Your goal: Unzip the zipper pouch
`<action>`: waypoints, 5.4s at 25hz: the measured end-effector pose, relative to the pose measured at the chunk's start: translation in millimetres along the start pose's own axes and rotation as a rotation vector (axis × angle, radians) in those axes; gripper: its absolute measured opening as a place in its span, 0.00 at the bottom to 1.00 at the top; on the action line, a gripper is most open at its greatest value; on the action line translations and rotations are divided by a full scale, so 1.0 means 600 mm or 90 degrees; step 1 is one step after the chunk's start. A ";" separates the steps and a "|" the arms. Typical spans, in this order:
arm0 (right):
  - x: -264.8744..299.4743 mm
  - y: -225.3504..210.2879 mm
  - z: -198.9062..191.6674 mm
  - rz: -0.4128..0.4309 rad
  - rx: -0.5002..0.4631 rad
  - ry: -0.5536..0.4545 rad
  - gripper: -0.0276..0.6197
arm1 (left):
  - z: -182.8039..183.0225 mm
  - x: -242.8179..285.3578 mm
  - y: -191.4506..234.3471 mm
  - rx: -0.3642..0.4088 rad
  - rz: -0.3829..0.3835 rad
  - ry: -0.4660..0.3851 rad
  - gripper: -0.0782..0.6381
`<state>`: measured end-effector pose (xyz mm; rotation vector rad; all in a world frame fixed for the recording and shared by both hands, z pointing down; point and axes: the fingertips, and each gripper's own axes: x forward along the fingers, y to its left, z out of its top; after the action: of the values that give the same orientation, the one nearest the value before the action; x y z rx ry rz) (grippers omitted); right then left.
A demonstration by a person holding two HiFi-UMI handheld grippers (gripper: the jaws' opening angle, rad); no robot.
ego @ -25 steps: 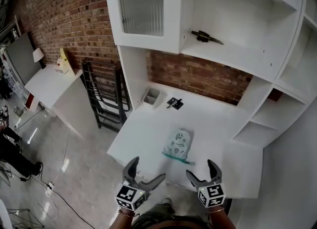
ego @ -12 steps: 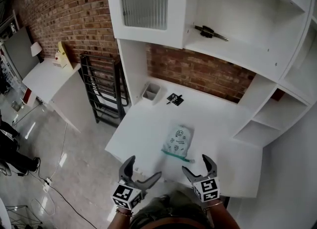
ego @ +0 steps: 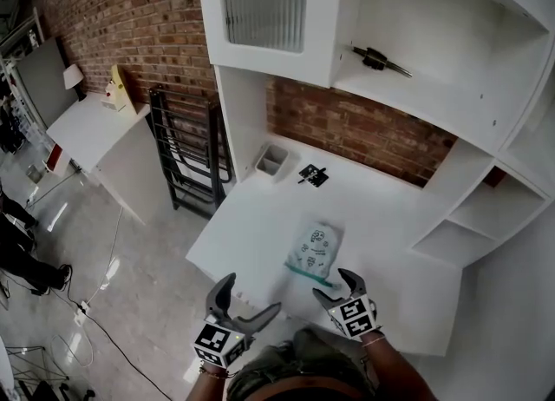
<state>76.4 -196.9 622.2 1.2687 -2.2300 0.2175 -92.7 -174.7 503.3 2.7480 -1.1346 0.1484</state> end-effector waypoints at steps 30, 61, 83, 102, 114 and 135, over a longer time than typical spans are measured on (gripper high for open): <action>0.129 0.002 -0.104 0.181 -0.143 0.209 0.25 | 0.001 0.038 0.008 -0.004 0.036 0.022 0.81; 0.045 -0.045 0.030 0.358 0.016 0.150 0.12 | -0.015 0.089 -0.014 0.032 -0.011 0.054 0.81; -0.196 0.046 0.216 0.802 -0.062 -0.035 0.11 | 0.003 0.119 -0.093 -0.034 -0.291 0.035 0.81; -0.276 0.055 0.271 0.894 -0.140 -0.100 0.11 | 0.087 0.085 -0.195 0.088 -0.471 -0.054 0.33; -0.268 0.042 0.243 0.874 -0.115 -0.079 0.11 | 0.107 0.062 -0.226 0.083 -0.525 -0.057 0.26; -0.159 -0.060 0.269 0.536 0.166 -0.171 0.24 | 0.111 0.107 -0.154 0.161 -0.247 -0.052 0.12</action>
<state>81.4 -210.0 432.1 0.3999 -2.9321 0.7005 19.8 -167.4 437.2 3.1625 -0.6132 0.1380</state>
